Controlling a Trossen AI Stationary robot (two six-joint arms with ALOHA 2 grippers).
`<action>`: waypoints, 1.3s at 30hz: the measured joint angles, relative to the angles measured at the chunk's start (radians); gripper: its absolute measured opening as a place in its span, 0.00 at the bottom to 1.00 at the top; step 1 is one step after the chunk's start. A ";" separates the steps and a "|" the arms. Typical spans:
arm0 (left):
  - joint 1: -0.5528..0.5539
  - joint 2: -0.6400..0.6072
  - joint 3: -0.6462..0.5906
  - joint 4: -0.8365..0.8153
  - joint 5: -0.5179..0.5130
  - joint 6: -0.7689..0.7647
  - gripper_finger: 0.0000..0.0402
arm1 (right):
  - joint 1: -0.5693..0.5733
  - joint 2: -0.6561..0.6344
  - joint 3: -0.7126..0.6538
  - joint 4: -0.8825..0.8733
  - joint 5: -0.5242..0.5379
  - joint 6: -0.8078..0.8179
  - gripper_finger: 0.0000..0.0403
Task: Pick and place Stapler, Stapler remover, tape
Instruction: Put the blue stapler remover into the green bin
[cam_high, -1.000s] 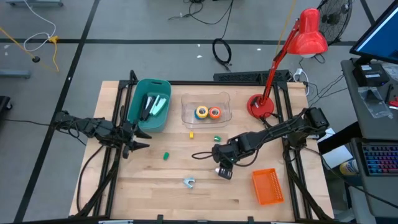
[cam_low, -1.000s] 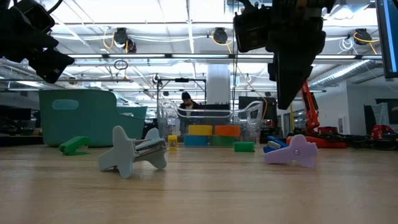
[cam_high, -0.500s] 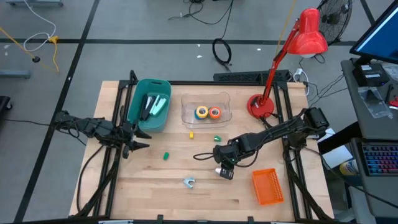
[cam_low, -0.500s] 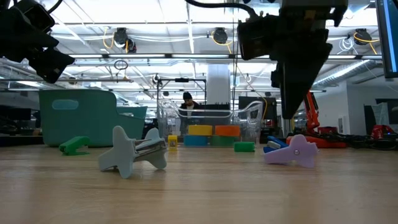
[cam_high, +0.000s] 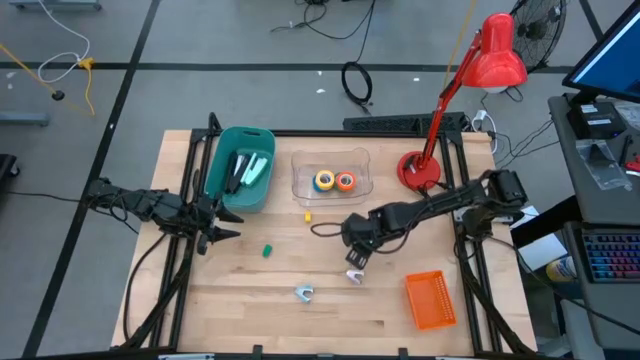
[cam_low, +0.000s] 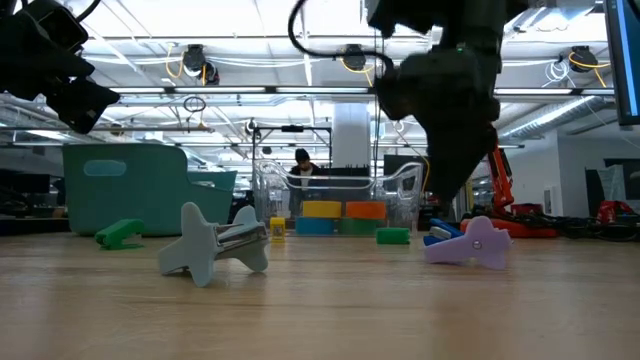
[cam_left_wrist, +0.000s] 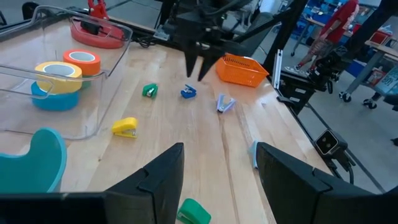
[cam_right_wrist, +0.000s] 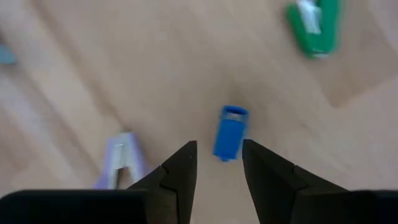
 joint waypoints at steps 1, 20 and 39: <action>0.000 0.000 0.000 0.000 0.000 0.000 0.51 | -0.006 0.000 0.000 -0.016 -0.001 0.006 0.30; 0.000 0.000 0.000 -0.005 -0.003 0.028 0.51 | -0.041 0.000 -0.007 0.018 -0.050 0.034 0.44; 0.000 0.000 0.000 -0.004 -0.003 0.026 0.51 | -0.051 -0.001 -0.202 0.262 -0.055 0.121 0.45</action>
